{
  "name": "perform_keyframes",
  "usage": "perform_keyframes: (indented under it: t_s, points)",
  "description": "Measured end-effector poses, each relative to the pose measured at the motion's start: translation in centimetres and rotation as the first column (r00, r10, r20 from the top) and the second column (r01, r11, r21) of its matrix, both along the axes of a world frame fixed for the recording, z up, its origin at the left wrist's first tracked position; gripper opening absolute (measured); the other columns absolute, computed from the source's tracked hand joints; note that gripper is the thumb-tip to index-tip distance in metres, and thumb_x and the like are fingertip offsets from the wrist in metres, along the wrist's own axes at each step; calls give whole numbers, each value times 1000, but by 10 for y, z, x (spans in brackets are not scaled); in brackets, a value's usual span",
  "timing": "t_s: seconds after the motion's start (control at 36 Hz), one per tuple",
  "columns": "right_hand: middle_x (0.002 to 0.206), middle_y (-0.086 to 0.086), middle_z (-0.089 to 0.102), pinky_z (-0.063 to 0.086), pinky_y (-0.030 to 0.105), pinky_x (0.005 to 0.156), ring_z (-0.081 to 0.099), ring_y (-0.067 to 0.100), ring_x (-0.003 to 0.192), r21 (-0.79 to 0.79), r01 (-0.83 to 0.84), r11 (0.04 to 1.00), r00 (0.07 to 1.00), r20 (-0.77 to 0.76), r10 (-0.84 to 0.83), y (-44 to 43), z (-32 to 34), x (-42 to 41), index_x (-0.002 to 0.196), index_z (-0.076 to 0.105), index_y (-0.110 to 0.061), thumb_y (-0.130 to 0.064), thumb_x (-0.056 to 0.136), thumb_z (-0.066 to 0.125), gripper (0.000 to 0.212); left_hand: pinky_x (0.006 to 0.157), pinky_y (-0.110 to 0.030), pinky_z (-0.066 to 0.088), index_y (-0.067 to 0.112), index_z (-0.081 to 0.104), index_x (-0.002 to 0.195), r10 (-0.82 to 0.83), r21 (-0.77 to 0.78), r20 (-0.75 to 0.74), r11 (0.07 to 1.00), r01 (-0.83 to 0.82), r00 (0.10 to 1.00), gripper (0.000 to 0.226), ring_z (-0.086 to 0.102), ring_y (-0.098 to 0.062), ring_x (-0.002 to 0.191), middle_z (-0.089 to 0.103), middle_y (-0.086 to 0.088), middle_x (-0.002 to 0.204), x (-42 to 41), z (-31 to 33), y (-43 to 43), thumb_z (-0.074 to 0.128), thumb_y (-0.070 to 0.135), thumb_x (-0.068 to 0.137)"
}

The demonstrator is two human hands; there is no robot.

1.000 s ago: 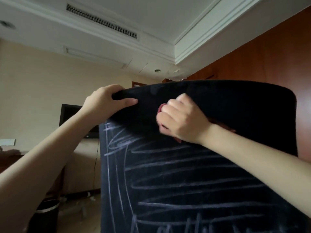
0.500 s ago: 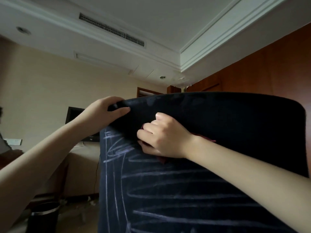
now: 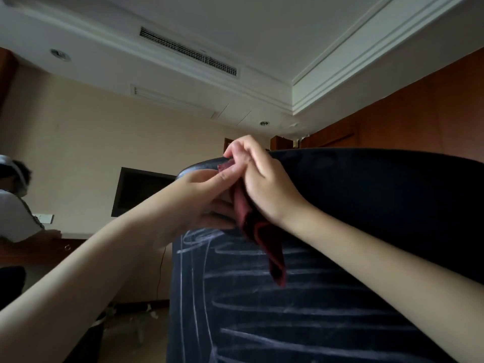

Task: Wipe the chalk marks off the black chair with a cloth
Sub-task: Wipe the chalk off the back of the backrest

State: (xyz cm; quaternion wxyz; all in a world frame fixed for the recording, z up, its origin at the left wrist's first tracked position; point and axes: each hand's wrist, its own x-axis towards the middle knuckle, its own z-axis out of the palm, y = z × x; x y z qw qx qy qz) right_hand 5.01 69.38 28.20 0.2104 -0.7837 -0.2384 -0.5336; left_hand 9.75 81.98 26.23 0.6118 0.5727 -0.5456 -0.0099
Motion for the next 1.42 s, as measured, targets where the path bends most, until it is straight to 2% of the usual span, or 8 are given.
perform_keyframes:
  t_s: [0.08,0.17,0.39,0.61,0.78,1.06,1.19,1.42]
  points:
    - [99,22,61,44,21,84,56,21,93,49,-63,997,996,-61,66,0,2,-4,102,56,-7,-43,100,31,44,69,-27,58,7,63,113,-67,-45,-1,997,67,998,39,71,-20,90,73,-10,101,9,-3,6,61,21,76]
    - [97,32,57,44,33,77,54,37,85,95,-103,990,972,-204,120,-1,2,-9,109,51,-13,-58,87,51,50,62,-25,56,7,65,109,-96,-123,-51,988,90,994,37,71,-16,83,73,-9,98,23,-5,14,59,10,72]
    - [107,14,68,56,39,88,69,26,96,185,-16,983,769,-626,130,-23,1,-24,115,57,-8,-15,84,71,35,60,-23,57,6,71,101,-116,-204,-49,973,104,992,42,69,-16,75,70,-13,95,44,-1,43,79,24,63]
    - [83,14,71,59,39,61,68,32,73,308,6,951,715,-666,211,-21,-8,-28,96,64,-12,-20,103,42,25,89,-35,52,12,65,120,-335,313,119,906,285,935,33,61,-27,114,63,-14,124,49,-16,66,60,22,89]
    - [75,5,66,52,28,51,64,16,61,465,-119,877,683,-603,412,-14,-11,-27,90,60,-14,-13,102,40,24,77,-28,55,25,66,102,98,73,215,991,-116,972,78,66,-15,102,69,1,107,45,-24,43,81,70,41]
    - [107,14,61,50,51,94,64,33,104,297,-261,918,528,-753,393,-9,-7,-37,114,52,-9,-22,83,59,35,71,-31,56,22,69,90,433,-124,447,896,-426,782,46,69,-15,77,73,0,82,53,-24,25,80,48,53]
    - [98,9,62,59,39,79,67,19,86,148,-110,983,719,-671,182,3,-20,-27,98,48,-14,-34,83,70,33,51,-12,42,25,55,77,490,-209,473,870,-448,732,25,56,4,54,63,11,62,53,-30,15,74,9,71]
    - [84,6,57,49,31,70,56,16,75,171,-104,980,901,-401,166,-2,-17,-22,90,48,-16,-11,81,73,27,62,-16,50,22,63,90,339,-164,371,940,-298,865,55,66,-5,74,71,7,84,63,-27,25,76,61,54]
